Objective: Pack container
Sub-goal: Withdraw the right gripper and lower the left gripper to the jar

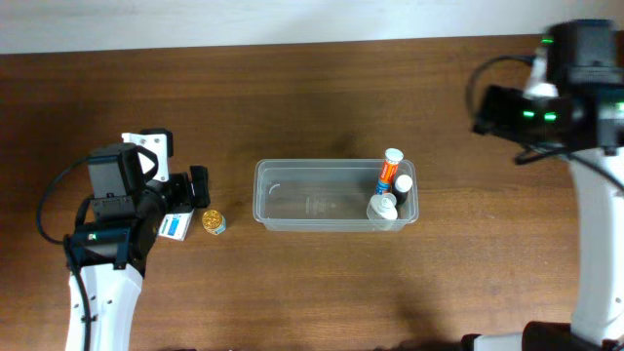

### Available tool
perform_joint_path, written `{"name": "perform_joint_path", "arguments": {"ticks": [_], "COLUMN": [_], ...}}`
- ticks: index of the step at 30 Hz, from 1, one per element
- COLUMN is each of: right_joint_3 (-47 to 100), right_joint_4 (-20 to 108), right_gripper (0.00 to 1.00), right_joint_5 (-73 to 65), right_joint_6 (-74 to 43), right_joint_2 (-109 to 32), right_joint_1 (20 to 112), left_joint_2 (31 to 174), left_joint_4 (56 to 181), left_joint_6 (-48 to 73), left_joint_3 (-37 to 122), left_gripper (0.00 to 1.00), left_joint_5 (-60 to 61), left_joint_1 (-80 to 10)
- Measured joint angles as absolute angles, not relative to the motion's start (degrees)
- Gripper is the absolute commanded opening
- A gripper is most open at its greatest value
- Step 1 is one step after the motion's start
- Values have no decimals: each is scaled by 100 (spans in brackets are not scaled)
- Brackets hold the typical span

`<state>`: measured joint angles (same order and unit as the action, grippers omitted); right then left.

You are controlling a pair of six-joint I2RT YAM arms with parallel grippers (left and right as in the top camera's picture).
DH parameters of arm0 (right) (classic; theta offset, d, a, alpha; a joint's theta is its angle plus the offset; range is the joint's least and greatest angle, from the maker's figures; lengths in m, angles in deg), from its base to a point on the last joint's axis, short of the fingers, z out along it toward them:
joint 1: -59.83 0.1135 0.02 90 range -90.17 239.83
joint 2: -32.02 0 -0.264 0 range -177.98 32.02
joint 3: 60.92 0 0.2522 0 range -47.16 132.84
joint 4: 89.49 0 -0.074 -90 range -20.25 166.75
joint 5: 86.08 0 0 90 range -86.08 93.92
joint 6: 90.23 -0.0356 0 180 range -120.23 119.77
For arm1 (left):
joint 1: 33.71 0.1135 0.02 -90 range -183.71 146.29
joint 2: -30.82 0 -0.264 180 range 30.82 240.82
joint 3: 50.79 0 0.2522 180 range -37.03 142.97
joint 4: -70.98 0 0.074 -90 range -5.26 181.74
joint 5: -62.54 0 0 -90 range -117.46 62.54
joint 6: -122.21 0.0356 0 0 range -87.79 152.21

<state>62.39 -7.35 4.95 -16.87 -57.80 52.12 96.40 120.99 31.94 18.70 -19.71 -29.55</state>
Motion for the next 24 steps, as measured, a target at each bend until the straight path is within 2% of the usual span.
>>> {"name": "perform_joint_path", "arguments": {"ticks": [6, 12, 20, 24], "right_joint_3": [5680, 4705, 3625, 3444], "right_joint_4": [-1157, -886, -446, -400], "right_gripper": [97, 97, 97, 97], "right_joint_5": [202, 91, 78, 78], "right_joint_6": [-1646, -1477, -1370, -1324], "right_joint_2": [-5806, -5817, -5837, -5837], "right_joint_1": [4463, 4426, 4426, 4426], "left_joint_2": [9640, 9839, 10993, 11610], "left_joint_4": [12075, 12081, 12381, 12580], "left_joint_6": [3194, 3135, 3100, 3082], "left_joint_3": [1870, 1872, 1880, 1880], "left_gripper": [99, 97, 97, 93], "left_joint_5": [-1971, -1969, -1971, -1969], "left_joint_1": [-2955, -2957, -3165, -3195]}}
